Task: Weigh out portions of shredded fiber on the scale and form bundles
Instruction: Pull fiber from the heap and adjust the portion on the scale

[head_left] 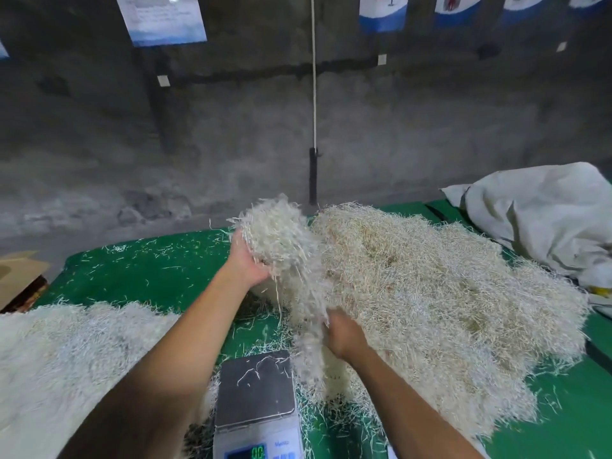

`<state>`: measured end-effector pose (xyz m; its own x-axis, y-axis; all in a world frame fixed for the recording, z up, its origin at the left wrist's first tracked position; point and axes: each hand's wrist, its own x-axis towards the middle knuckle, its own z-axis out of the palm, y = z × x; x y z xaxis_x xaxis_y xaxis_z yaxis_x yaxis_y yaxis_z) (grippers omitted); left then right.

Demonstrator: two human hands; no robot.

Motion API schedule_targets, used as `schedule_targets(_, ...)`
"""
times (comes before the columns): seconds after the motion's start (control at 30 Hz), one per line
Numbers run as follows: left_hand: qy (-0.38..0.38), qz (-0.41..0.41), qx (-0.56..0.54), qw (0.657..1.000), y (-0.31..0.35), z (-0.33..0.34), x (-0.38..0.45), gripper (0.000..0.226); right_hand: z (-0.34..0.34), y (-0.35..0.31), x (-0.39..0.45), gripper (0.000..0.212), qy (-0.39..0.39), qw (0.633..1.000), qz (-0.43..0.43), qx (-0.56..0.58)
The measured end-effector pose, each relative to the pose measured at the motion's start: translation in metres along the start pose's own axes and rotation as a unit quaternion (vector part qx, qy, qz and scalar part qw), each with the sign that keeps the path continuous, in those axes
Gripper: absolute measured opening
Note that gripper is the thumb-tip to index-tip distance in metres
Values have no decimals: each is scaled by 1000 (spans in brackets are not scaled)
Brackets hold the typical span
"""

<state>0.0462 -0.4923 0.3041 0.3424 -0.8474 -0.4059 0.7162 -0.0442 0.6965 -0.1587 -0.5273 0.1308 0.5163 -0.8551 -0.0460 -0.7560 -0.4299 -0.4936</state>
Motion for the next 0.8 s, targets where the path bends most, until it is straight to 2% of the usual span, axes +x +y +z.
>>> schedule_targets(0.07, -6, 36, 23, 999, 22, 15, -2, 61, 37, 28, -20, 29, -85, 994, 71, 6)
schedule_targets(0.13, -49, 57, 66, 995, 31, 28, -6, 54, 53, 36, -29, 38, -122, 985, 111, 45)
schedule_targets(0.2, -55, 47, 129, 989, 30, 36, -13, 49, 51, 27, -28, 53, -113, 980, 116, 116)
schedule_targets(0.27, -14, 26, 176, 984, 18, 34, -19, 55, 30, 4, -19, 59, -88, 960, 119, 236)
schedule_targets(0.3, -5, 19, 199, 980, 9, 33, -17, 61, 15, -10, -11, 48, -73, 941, 118, 308)
schedule_targets(0.33, -6, 17, 233, 972, 0, 29, -13, 69, -4, -26, -4, 28, -58, 913, 125, 384)
schedule_targets(0.37, -11, 24, 304, 952, -11, 21, -9, 84, -23, -42, 5, 13, -44, 878, 128, 460)
schedule_targets(0.4, -17, 41, 417, 908, -24, 10, -7, 100, -45, -57, 14, 19, -21, 846, 132, 516)
schedule_targets(0.47, -51, 20, 630, 774, -59, -25, -2, 121, -89, -82, 31, 35, 21, 815, 109, 569)
schedule_targets(0.5, -72, -23, 704, 707, -78, -42, -4, 120, -111, -92, 37, 43, 41, 812, 80, 577)
schedule_targets(0.53, -85, -58, 744, 660, -94, -60, -5, 111, -130, -101, 39, 45, 58, 812, 44, 580)
schedule_targets(0.57, -85, -70, 752, 649, -105, -75, -6, 96, -146, -108, 43, 45, 69, 806, 8, 588)
schedule_targets(0.63, -57, -65, 703, 706, -116, -85, -5, 65, -162, -112, 46, 42, 91, 797, -31, 597)
schedule_targets(0.67, -34, -53, 672, 738, -112, -83, -4, 67, -161, -109, 46, 40, 104, 802, -43, 587)
schedule_targets(0.73, 10, -44, 596, 802, -97, -73, -2, 87, -137, -98, 44, 38, 104, 842, -48, 528)
schedule_targets(0.8, 32, -7, 464, 885, -74, -56, -1, 90, -92, -77, 33, 38, 35, 902, -29, 430)
